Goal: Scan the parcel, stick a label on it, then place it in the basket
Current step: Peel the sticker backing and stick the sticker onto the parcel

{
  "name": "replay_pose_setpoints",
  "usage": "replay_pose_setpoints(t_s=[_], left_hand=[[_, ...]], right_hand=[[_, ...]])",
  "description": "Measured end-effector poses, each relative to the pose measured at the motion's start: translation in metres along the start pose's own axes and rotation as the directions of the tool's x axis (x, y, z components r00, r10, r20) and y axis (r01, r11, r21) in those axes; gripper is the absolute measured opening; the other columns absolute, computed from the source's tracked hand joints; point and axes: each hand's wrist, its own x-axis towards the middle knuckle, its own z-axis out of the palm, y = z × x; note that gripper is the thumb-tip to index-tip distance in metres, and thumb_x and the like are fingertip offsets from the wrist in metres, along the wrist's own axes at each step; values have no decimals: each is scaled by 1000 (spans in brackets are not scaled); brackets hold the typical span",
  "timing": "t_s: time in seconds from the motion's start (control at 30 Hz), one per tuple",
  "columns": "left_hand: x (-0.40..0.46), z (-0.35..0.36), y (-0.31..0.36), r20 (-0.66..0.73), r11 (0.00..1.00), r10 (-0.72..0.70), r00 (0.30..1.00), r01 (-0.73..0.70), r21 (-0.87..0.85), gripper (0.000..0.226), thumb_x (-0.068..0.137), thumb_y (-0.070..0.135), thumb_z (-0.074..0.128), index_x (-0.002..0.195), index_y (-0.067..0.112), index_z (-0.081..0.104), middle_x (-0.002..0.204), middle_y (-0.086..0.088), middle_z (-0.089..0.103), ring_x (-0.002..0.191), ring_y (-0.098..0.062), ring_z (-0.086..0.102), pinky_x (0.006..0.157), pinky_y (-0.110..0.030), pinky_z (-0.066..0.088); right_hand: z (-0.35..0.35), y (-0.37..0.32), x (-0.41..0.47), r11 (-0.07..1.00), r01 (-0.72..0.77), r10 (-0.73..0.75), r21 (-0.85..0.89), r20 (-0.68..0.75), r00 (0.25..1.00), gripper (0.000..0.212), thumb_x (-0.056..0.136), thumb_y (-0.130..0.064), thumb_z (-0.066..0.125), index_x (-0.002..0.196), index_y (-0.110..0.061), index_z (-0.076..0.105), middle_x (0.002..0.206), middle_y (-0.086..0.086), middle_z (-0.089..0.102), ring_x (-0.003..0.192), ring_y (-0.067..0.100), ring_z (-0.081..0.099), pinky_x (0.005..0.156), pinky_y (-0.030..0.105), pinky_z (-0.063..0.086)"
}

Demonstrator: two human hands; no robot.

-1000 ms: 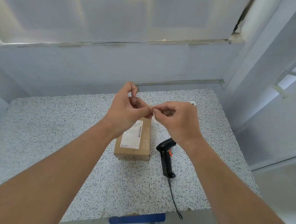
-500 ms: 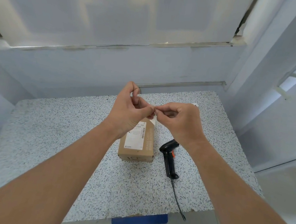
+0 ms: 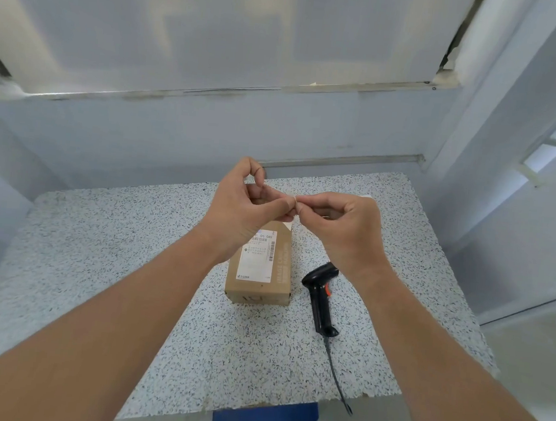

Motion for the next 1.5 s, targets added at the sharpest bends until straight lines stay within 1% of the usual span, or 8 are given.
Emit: replay_pose_setpoints(t_s=[0.2,0.37,0.5,0.73,0.9,1.03,1.27,1.5], left_hand=[[-3,-1,6,9,1000,-14,1000,14,-15,45,84,-10,79,102,11,43,84,-21,79,75,-36,77,76,-43,64],[-2,1,10,7,1000,-7,1000,7,16,46,83,-9,80,104,10,44,84,-23,78,79,-39,77,79,-48,65],[-1,4,14,18,1000,3,1000,-3,18,47,84,-12,77,106,10,42,83,-21,79,76,-37,76,79,-48,65],[-5,6,19,18,1000,1,1000,-2,15,49,83,-14,77,107,10,43,83,-22,78,72,-33,76,75,-42,64],[-8,7,22,6,1000,-8,1000,8,8,50,82,-16,78,108,10,43,83,-22,78,72,-33,76,75,-42,64],[-9,6,24,-7,1000,-9,1000,9,17,51,80,-14,79,103,11,42,84,-24,78,71,-34,75,74,-41,63],[-9,2,26,9,999,6,1000,-7,32,51,82,-17,76,95,14,37,79,-19,77,67,-30,74,74,-39,62],[-4,-2,25,2,996,39,999,-39,75,52,83,-19,72,95,15,34,77,-14,76,68,-28,71,76,-39,63]], right_hand=[[-1,-3,-2,1000,15,-15,-1,-2,1000,15,87,-6,83,103,-6,84,90,3,83,80,13,81,79,38,67],[-4,-6,-4,992,94,-93,-79,10,996,17,88,-5,83,105,-6,84,93,2,83,80,7,80,77,30,67],[-6,-9,-4,986,126,-125,-106,12,992,17,89,-6,83,106,-7,84,93,1,83,80,7,80,76,29,66],[-9,-15,-6,993,82,-82,-83,0,997,16,89,-7,82,105,-8,84,92,1,83,79,8,80,76,29,66],[-9,-20,-7,994,71,-71,-83,0,997,15,90,-9,82,104,-9,84,90,1,83,79,7,80,75,30,67],[-6,-23,-8,990,83,-84,-115,-3,996,14,90,-10,81,103,-12,84,88,-1,83,77,5,79,72,27,66],[-1,-27,-6,994,63,-62,-91,6,998,14,90,-10,81,103,-10,85,87,0,83,76,5,79,73,25,65],[4,-27,-3,1000,6,-6,-4,-7,1000,13,90,-8,81,102,-9,85,85,1,83,77,12,81,76,33,67]])
